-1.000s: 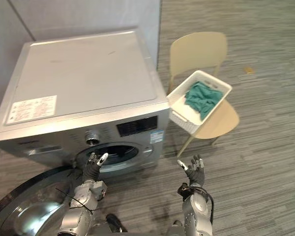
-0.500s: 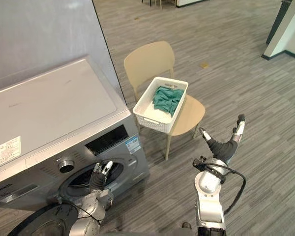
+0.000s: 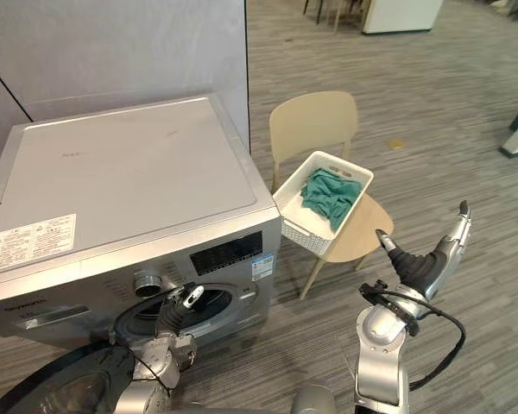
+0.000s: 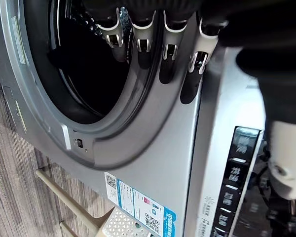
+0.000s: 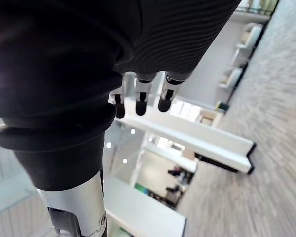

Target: Pick up the laundry basket with both hands and put the clothes into the washing machine.

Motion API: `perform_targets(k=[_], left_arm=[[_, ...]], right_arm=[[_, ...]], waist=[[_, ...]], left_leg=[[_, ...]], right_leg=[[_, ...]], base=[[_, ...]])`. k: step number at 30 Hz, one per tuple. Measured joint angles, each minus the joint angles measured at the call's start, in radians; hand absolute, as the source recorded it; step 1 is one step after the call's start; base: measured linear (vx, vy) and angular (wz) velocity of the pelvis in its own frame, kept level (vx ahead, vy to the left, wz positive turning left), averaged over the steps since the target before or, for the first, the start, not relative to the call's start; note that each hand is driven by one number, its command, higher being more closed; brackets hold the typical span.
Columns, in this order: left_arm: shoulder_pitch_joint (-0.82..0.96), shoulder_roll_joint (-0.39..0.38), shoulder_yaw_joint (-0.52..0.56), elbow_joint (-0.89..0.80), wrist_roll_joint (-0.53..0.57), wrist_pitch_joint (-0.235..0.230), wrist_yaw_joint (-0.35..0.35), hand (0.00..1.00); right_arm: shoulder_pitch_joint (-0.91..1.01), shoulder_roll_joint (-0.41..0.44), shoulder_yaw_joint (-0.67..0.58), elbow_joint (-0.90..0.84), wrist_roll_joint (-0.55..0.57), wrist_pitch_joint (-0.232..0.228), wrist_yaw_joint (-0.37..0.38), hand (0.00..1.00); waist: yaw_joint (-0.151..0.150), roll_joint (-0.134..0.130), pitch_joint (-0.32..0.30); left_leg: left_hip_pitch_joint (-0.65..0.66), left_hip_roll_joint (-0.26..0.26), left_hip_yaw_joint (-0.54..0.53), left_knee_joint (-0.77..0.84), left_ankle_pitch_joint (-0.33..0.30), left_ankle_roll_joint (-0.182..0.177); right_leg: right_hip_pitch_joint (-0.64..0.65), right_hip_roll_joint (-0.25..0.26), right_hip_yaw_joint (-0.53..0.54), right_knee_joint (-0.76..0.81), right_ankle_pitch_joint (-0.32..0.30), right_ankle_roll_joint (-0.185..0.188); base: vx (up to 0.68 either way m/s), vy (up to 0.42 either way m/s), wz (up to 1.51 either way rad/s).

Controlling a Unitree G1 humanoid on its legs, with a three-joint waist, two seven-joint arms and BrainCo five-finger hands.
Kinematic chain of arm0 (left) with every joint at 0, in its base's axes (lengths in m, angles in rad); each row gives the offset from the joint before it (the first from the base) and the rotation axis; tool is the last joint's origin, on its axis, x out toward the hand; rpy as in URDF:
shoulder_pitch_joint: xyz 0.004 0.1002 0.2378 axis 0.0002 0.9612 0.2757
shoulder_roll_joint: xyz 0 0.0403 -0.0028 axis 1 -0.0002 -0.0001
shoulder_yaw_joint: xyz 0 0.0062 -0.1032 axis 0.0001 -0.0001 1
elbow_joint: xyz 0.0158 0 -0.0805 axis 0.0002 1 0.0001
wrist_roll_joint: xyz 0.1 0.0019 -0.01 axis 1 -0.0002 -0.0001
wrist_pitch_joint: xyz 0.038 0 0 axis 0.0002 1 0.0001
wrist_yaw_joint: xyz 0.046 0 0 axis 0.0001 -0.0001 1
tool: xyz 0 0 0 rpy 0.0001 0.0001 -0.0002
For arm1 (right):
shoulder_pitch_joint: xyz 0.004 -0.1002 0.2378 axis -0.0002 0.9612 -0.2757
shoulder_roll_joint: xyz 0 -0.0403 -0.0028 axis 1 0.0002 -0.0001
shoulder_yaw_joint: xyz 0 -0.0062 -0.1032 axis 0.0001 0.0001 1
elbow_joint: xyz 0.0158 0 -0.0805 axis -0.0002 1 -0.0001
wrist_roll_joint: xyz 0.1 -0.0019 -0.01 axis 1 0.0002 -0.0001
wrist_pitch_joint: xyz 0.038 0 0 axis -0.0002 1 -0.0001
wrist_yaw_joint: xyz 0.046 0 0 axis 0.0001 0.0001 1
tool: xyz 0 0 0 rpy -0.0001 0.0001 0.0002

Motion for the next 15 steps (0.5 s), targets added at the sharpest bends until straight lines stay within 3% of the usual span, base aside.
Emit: perform_targets(k=[1,2,3,4,5,6,7,8,10,11,12,13,15], left_arm=[[0.002,-0.001,0.001,0.000,0.003,0.006,0.000,0.00],[0.000,-0.010,0.001,0.006,0.017,0.015,0.001,0.00],[0.016,-0.046,0.005,0.008,0.019,0.032,0.003,0.00],[0.022,-0.065,0.005,0.009,0.018,0.040,0.004,0.00],[0.034,-0.066,-0.006,0.008,0.019,0.045,-0.004,0.00],[0.046,-0.070,-0.005,0.008,0.020,0.046,-0.011,0.00],[0.053,-0.071,0.008,0.008,0.020,0.046,-0.015,0.00],[0.053,-0.072,0.022,0.008,0.019,0.045,-0.015,0.00],[0.050,-0.075,0.055,0.008,0.016,0.042,-0.010,0.00],[0.045,-0.071,0.078,0.015,0.016,0.042,-0.010,0.00],[0.045,-0.064,0.079,0.023,0.017,0.041,-0.011,0.00],[0.047,-0.061,0.069,0.053,0.017,0.041,-0.021,0.00],[0.051,-0.061,0.052,0.054,0.018,0.041,-0.027,0.00]], right_arm=[[0.009,0.001,-0.003,-0.012,-0.001,0.019,0.002,0.00],[0.028,-0.009,-0.002,-0.046,-0.003,0.039,0.007,0.00],[0.032,-0.048,-0.002,-0.052,-0.011,0.049,0.021,0.00],[0.034,-0.061,0.000,-0.063,-0.018,0.057,0.029,0.00],[0.033,-0.068,-0.011,-0.094,-0.033,0.063,0.044,1.00],[0.031,-0.070,-0.009,-0.113,-0.038,0.062,0.047,1.00],[0.017,-0.067,-0.009,-0.110,-0.038,0.059,0.065,0.00],[0.012,-0.067,-0.008,-0.104,-0.038,0.059,0.072,0.00],[0.002,-0.061,0.011,-0.102,-0.038,0.059,0.085,0.00],[0.000,-0.055,0.016,-0.102,-0.040,0.059,0.083,0.00],[-0.001,-0.056,0.019,-0.100,-0.040,0.058,0.083,0.00],[-0.006,-0.059,0.032,-0.083,-0.045,0.042,0.080,0.00],[-0.003,-0.056,0.041,-0.065,-0.053,0.030,0.080,0.00]], waist=[[0.002,0.001,0.000],[-0.002,0.005,-0.002],[0.011,0.039,-0.013],[0.025,0.050,-0.021],[0.031,0.050,-0.023],[0.027,0.056,-0.027],[0.025,0.062,-0.032],[0.027,0.063,-0.033],[0.026,0.056,-0.045],[0.025,0.041,-0.036],[0.029,0.033,-0.032],[0.034,0.026,-0.029],[0.031,0.023,-0.031]], left_leg=[[0.008,0.018,-0.011,0.011,-0.007,-0.030],[0.023,0.038,-0.046,0.014,-0.027,-0.076],[0.040,0.085,-0.066,-0.011,-0.022,-0.100],[0.047,0.096,-0.062,-0.024,0.006,-0.110],[0.064,0.104,-0.047,-0.051,0.055,-0.124],[0.075,0.124,-0.049,-0.071,0.082,-0.134],[0.074,0.162,-0.054,-0.075,0.110,-0.136],[0.062,0.183,-0.066,-0.067,0.129,-0.134],[-0.045,0.233,-0.112,0.039,0.224,-0.016],[-0.126,0.258,-0.096,0.147,0.287,0.099],[-0.161,0.262,-0.086,0.213,0.297,0.131],[-0.225,0.258,0.050,0.391,0.239,0.198],[-0.227,0.253,0.143,0.423,0.189,0.230]], right_leg=[[0.023,-0.005,0.013,-0.083,0.053,-0.031],[0.052,-0.004,0.020,-0.107,0.085,0.095],[0.039,0.037,-0.014,-0.043,0.037,0.141],[0.023,0.047,-0.019,-0.001,0.005,0.130],[-0.002,0.053,-0.028,0.086,-0.051,0.123],[-0.009,0.064,-0.047,0.139,-0.092,0.115],[-0.019,0.095,-0.075,0.181,-0.127,0.089],[-0.016,0.113,-0.090,0.188,-0.136,0.074],[0.002,0.162,-0.149,0.158,-0.131,0.029],[0.043,0.176,-0.181,0.107,-0.113,-0.001],[0.065,0.179,-0.189,0.082,-0.105,-0.015],[0.134,0.181,-0.221,0.026,-0.092,-0.033],[0.164,0.177,-0.238,0.008,-0.090,-0.034]], base=[[0.28,-0.458,0.67],[0.32,-0.555,0.61],[0.24,-0.439,0.46],[0.19,-0.441,0.22],[0.13,-0.342,0.30],[0.13,-0.429,0.42],[0.08,-0.298,0.35],[0.13,-0.454,0.39],[0.13,-0.417,0.41],[0.10,-0.262,0.38],[0.15,-0.258,0.50],[0.12,-0.131,0.37],[0.10,-0.068,0.38]])
